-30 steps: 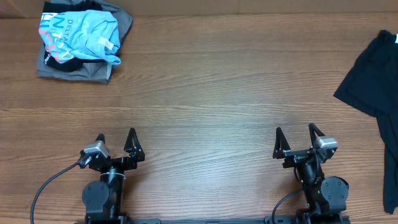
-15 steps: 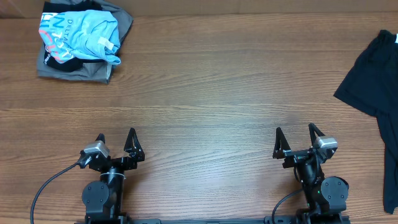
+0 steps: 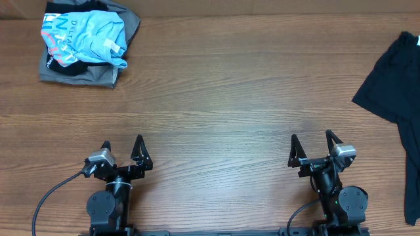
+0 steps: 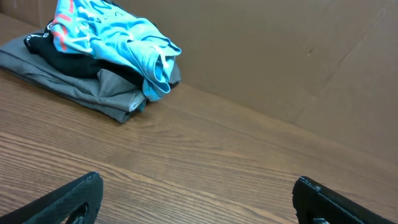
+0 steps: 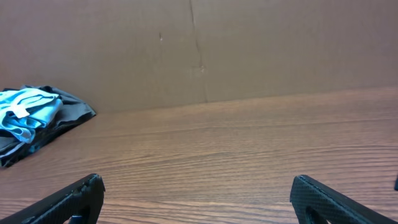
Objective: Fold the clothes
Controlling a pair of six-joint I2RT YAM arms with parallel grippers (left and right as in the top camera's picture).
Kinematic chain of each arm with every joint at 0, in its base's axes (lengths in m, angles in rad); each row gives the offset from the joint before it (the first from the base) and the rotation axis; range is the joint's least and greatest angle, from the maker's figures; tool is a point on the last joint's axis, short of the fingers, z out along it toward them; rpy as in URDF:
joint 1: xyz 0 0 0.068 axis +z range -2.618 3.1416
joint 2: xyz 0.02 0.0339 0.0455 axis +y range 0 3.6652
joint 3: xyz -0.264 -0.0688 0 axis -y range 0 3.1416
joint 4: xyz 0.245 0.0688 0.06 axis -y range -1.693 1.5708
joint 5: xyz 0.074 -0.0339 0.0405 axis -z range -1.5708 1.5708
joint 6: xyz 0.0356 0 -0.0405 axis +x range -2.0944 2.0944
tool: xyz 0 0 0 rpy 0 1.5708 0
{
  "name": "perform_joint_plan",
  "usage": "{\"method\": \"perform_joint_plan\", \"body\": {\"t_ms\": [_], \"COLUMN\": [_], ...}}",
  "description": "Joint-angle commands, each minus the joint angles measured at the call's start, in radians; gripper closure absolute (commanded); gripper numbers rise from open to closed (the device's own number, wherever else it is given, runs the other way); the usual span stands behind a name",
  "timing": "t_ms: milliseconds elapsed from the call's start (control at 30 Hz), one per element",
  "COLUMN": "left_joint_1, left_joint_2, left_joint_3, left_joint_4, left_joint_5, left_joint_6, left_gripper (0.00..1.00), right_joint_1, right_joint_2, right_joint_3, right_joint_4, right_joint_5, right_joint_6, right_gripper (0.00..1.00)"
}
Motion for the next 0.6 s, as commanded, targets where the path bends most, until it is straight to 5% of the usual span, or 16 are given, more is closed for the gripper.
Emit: {"method": "perform_joint_plan", "body": {"t_ms": [0,567], "left_joint_1": [-0.006,-0.006], "left_joint_2": [-0.011,-0.011], "left_joint_3": [-0.004,-0.004], "left_joint_4": [-0.002,-0.002], "left_joint_5": [-0.003,-0.003], "left_joint_6": [0.016,0.016], "left_gripper": [0.0,0.0], "right_joint_1": [-0.004,-0.002], "right_joint_2": [-0.012,-0.012], "right_joint_3": [-0.011,-0.011], "right_joint_4": [0.005,0.076], "right_joint_5": [0.006,-0.062], "right_joint_6": [0.0,0.004], "right_gripper": [0.0,0.0]}}
